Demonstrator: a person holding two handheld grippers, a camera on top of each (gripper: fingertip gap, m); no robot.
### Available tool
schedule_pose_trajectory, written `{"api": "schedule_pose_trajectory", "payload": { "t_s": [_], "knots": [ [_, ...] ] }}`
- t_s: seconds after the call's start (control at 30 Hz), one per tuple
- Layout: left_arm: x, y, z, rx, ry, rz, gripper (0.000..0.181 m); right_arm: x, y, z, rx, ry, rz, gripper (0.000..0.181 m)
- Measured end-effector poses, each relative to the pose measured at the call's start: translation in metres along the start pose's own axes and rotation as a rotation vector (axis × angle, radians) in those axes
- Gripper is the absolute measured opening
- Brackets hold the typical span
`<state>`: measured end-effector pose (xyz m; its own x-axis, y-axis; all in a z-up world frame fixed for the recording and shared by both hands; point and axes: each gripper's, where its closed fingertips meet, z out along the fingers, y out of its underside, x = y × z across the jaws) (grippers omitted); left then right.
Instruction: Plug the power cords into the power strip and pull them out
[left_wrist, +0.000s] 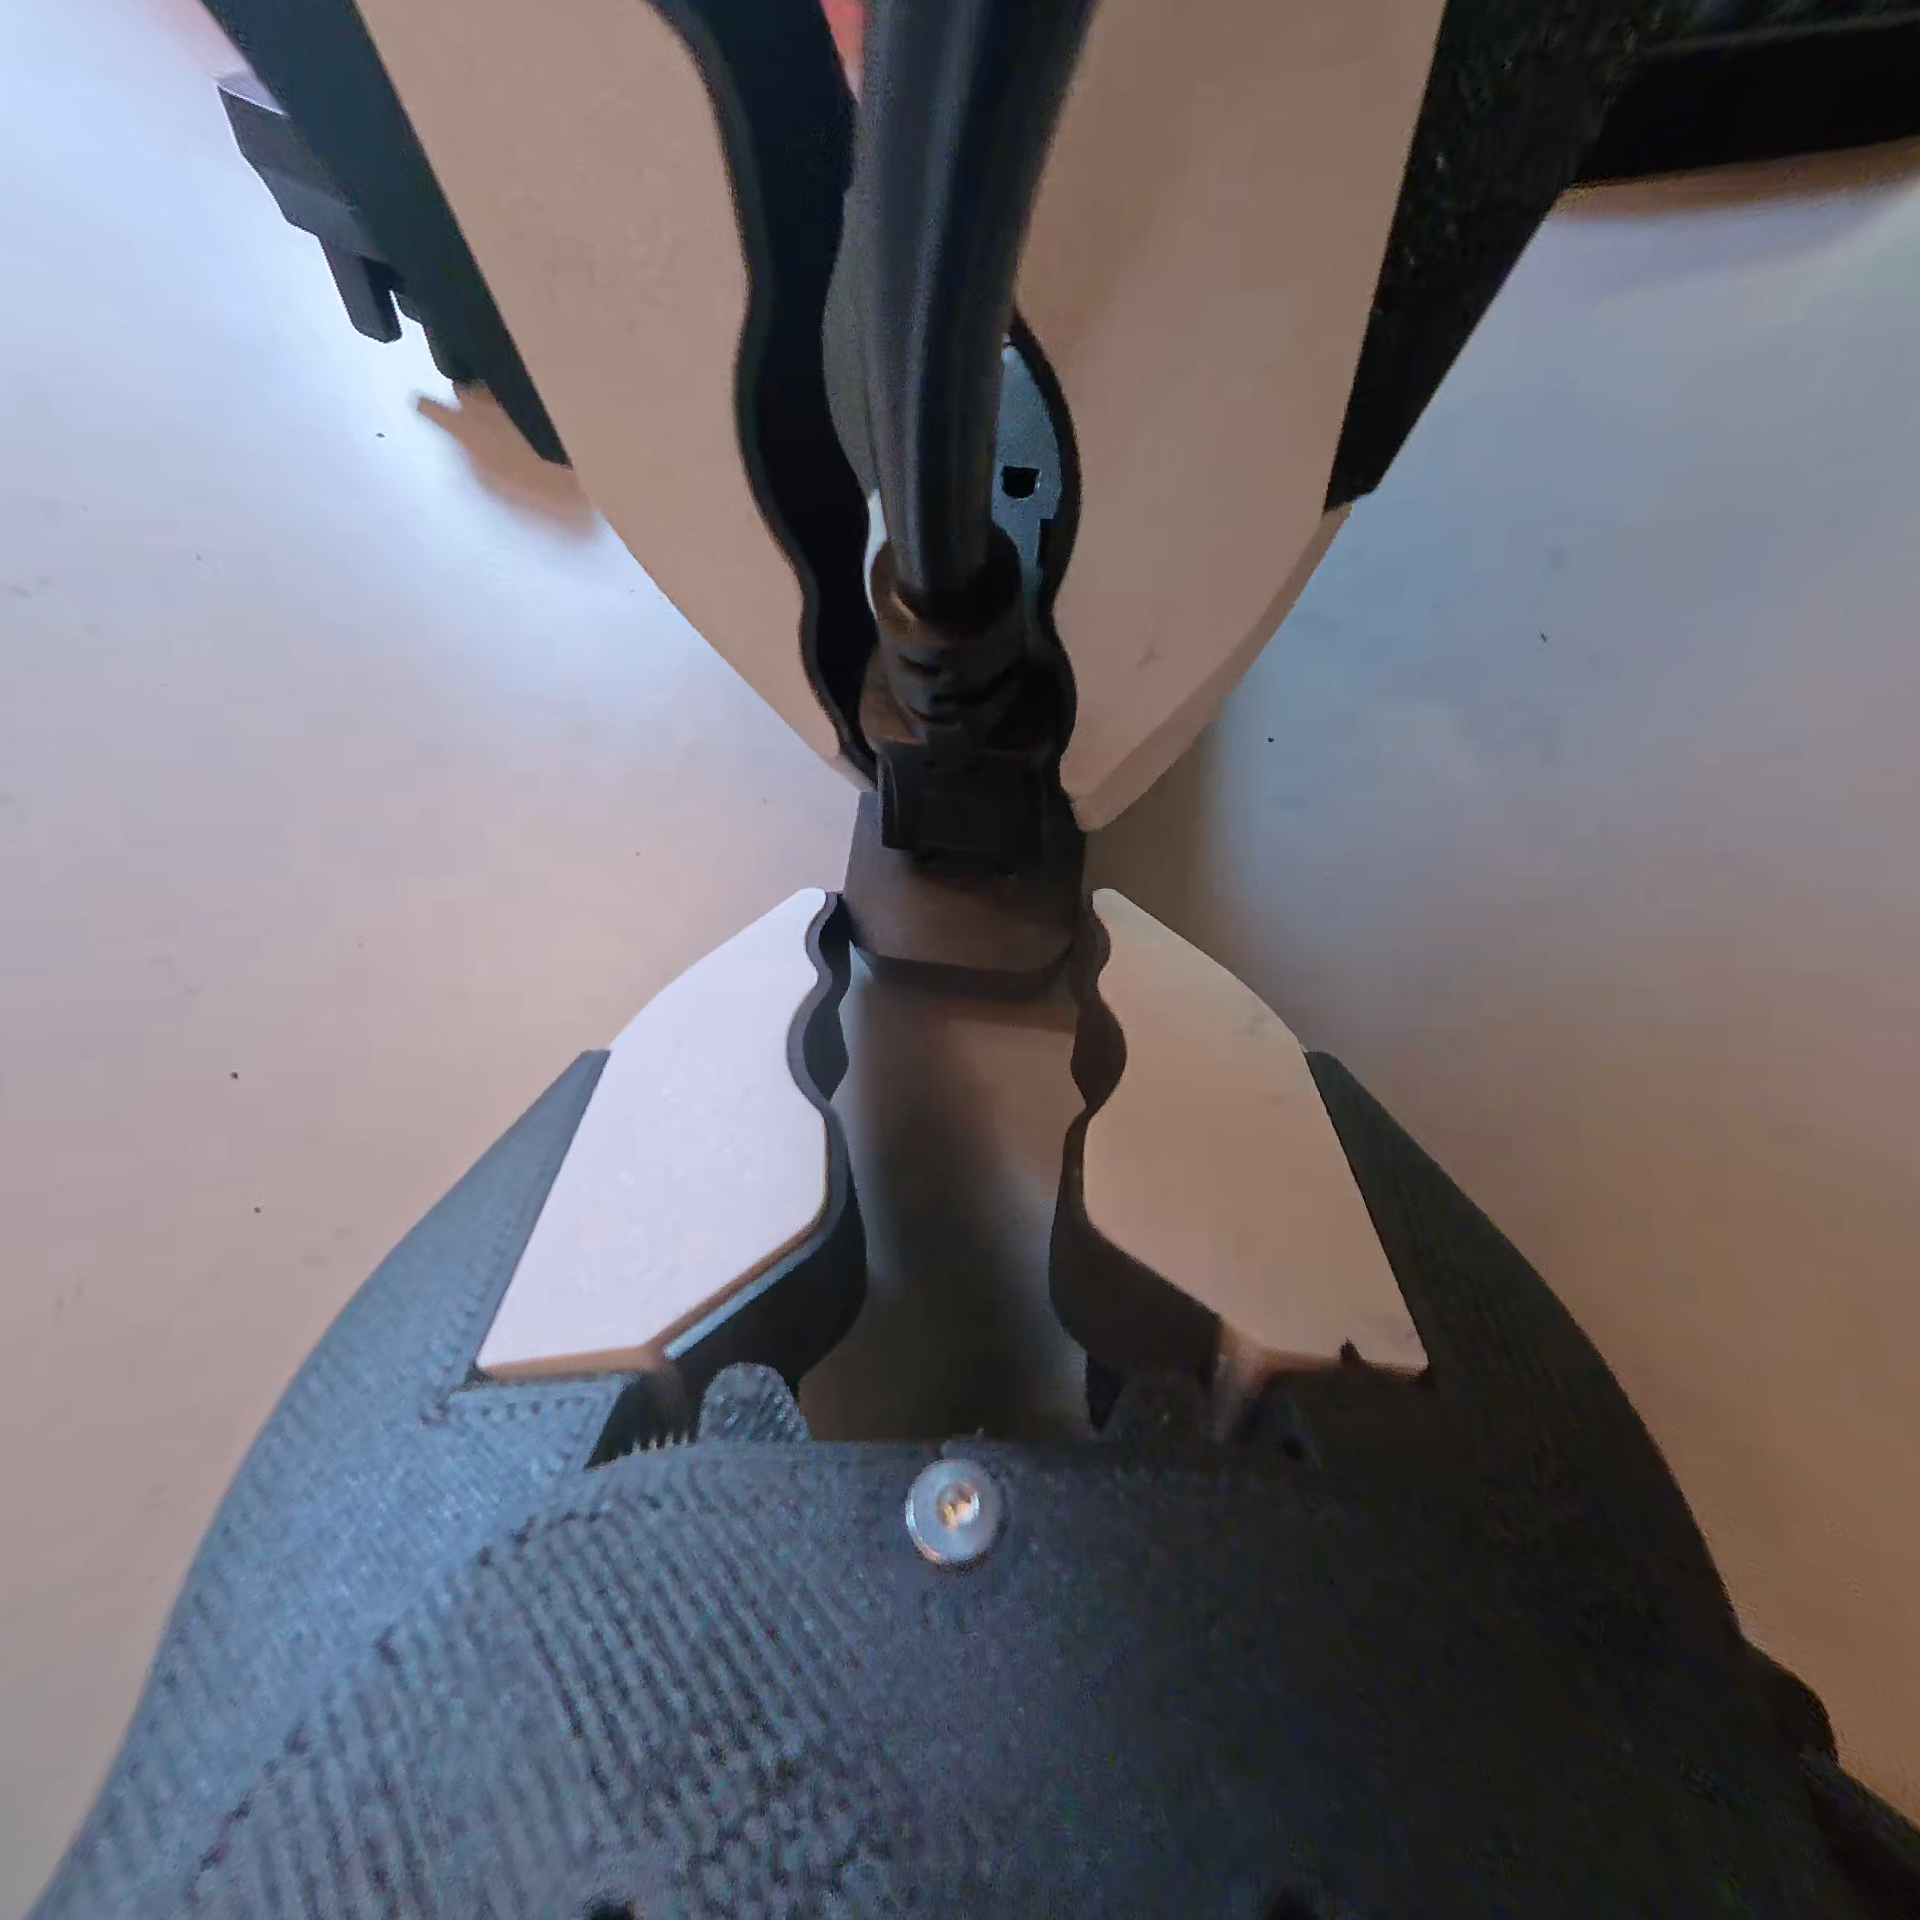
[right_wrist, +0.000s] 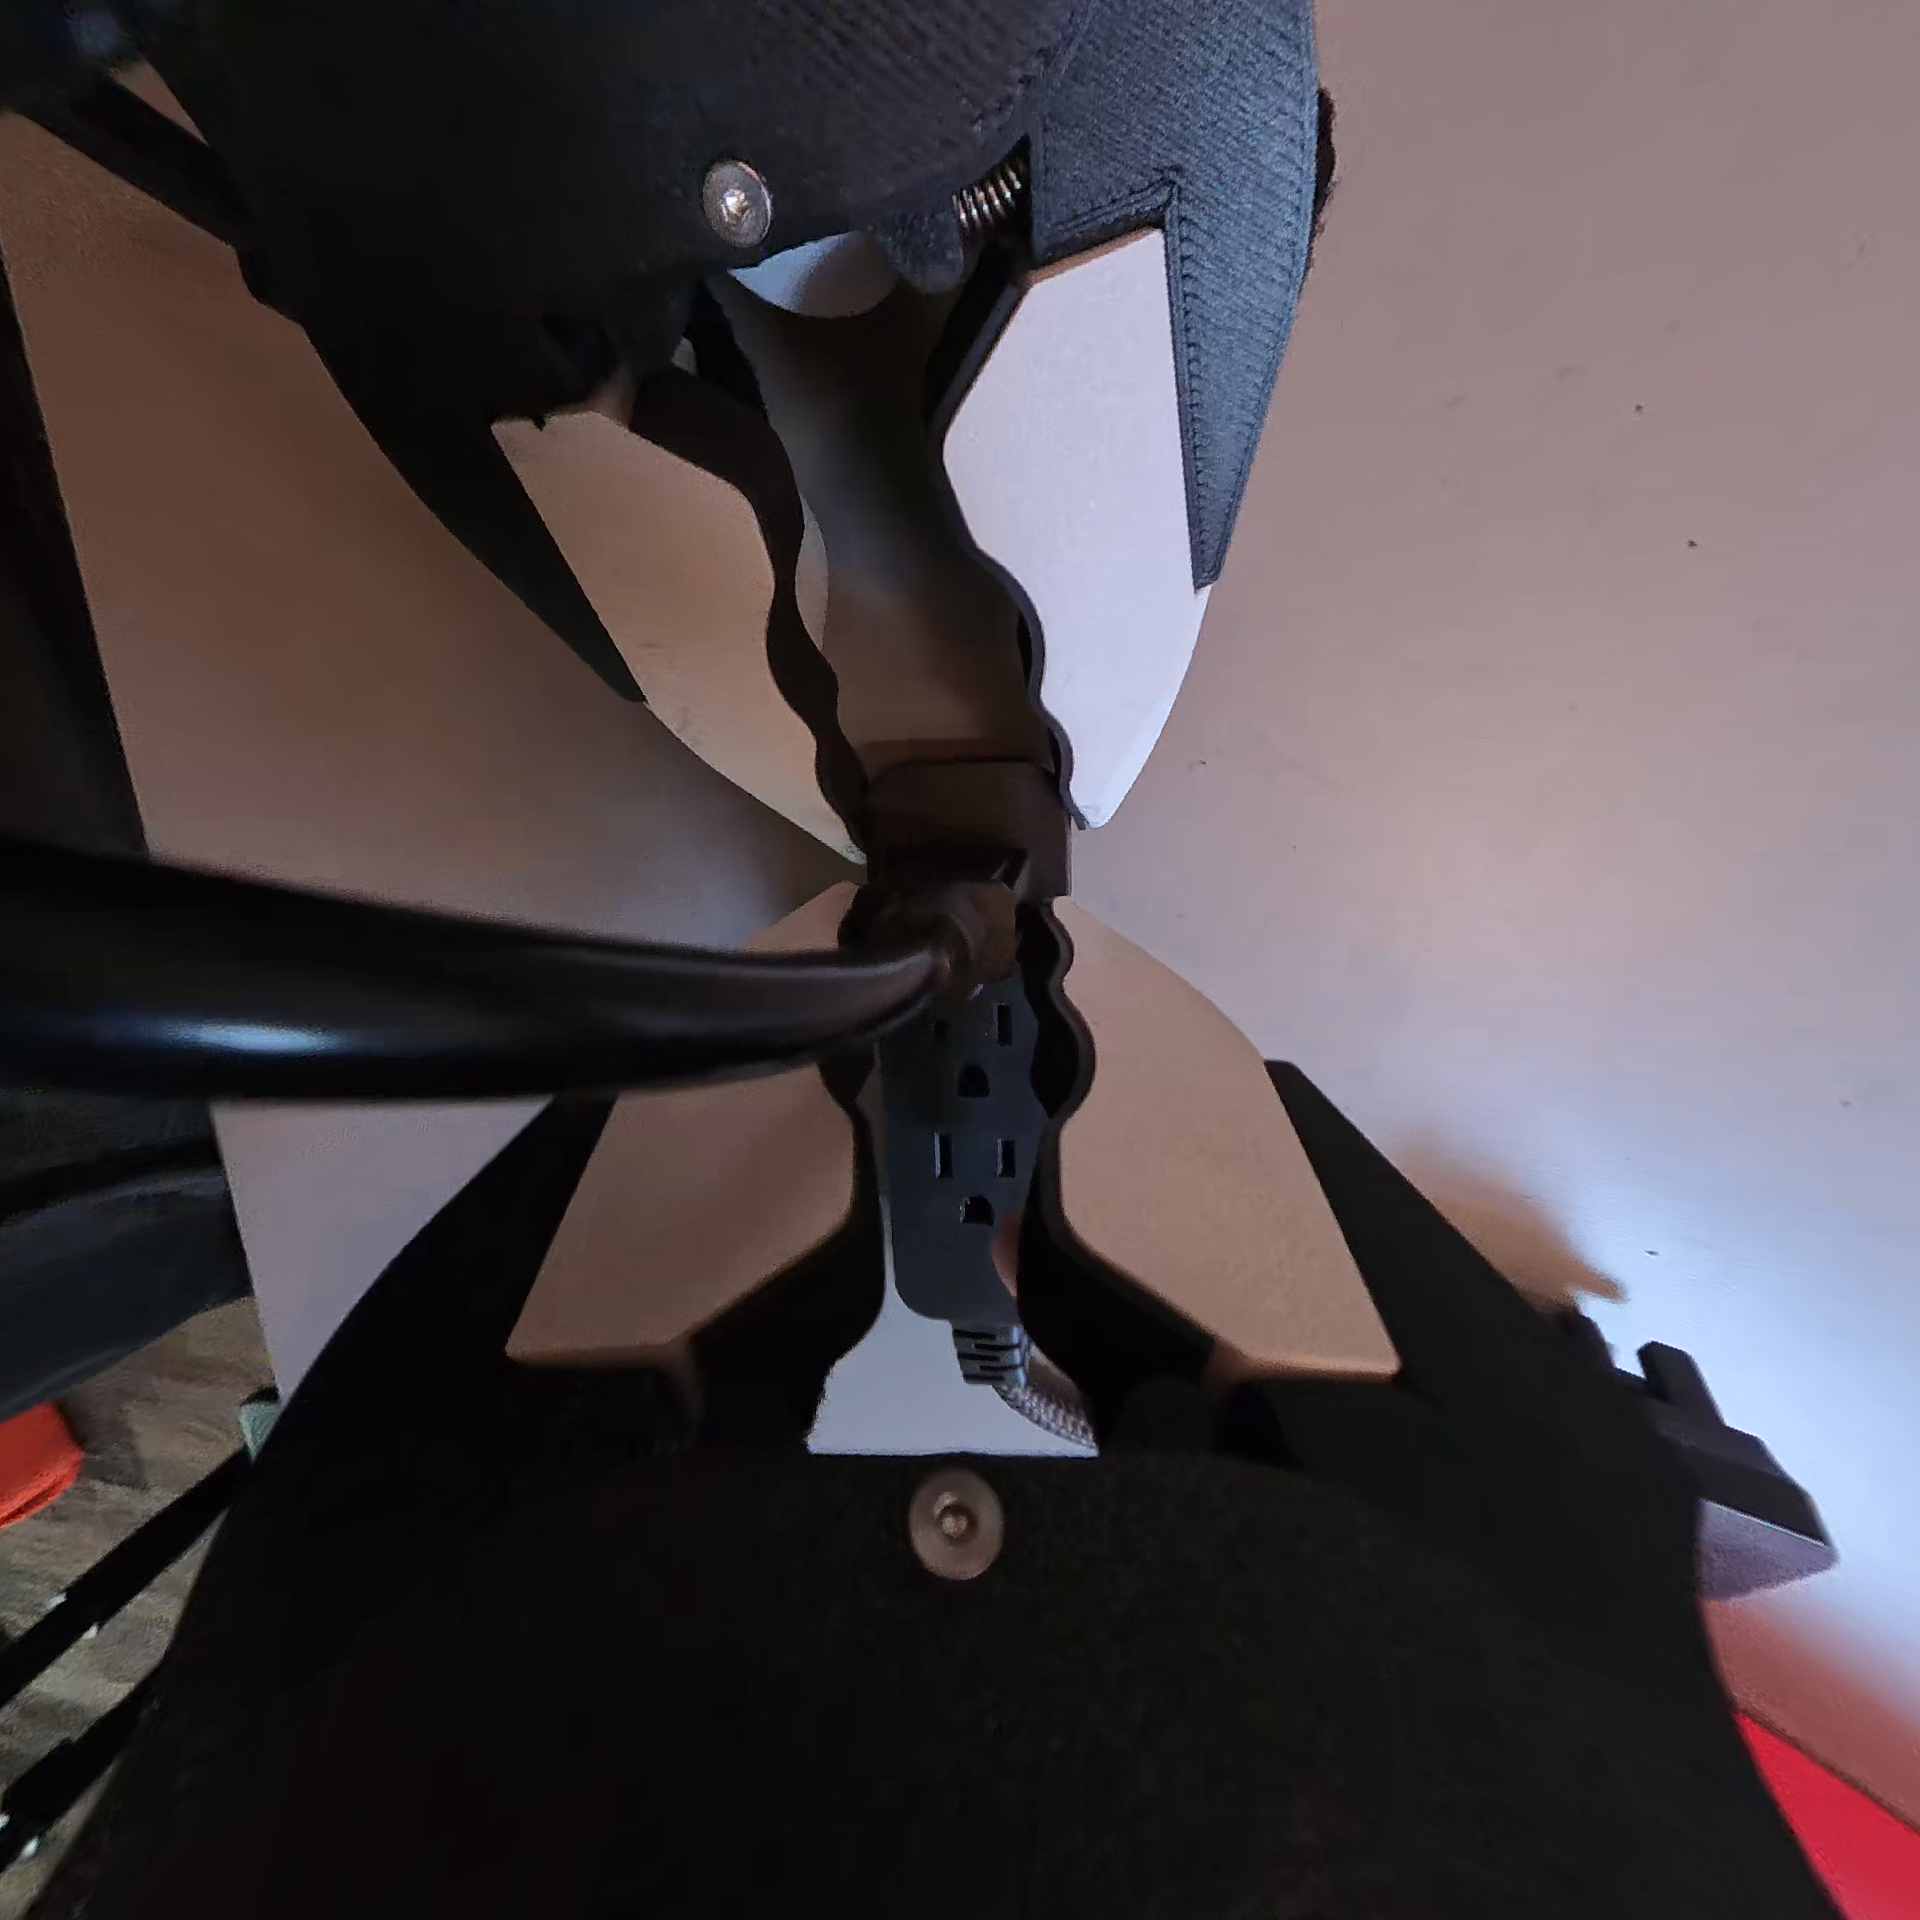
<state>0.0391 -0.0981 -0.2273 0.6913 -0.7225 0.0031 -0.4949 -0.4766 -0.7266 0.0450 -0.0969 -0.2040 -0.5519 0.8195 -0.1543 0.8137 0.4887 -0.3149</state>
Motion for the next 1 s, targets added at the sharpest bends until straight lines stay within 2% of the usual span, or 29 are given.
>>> {"api": "schedule_pose_trajectory", "payload": {
  "t_s": [0.17,0.2,0.3,0.43,0.7,1.0],
  "knots": [
    [0.000,0.000,0.000,0.007,0.003,-0.001,0.042,0.001,0.002,0.003,0.020,0.125,-0.062,0.030],
    [0.000,0.000,0.000,0.007,0.005,-0.004,0.042,-0.002,-0.003,0.000,0.058,0.117,-0.053,0.038],
    [0.000,0.000,0.000,0.006,0.008,-0.007,0.042,-0.003,-0.016,-0.019,0.159,0.149,-0.045,0.039],
    [0.000,0.000,0.000,0.006,0.007,-0.007,0.042,-0.003,-0.015,-0.024,0.141,0.146,-0.077,0.023],
    [0.000,0.000,0.000,0.008,0.008,-0.006,0.042,-0.001,-0.013,-0.024,0.052,0.061,-0.084,0.023],
    [-0.001,0.001,-0.001,0.001,0.008,-0.002,0.042,-0.002,-0.013,-0.021,0.027,0.061,-0.088,0.024]
  ]
}}
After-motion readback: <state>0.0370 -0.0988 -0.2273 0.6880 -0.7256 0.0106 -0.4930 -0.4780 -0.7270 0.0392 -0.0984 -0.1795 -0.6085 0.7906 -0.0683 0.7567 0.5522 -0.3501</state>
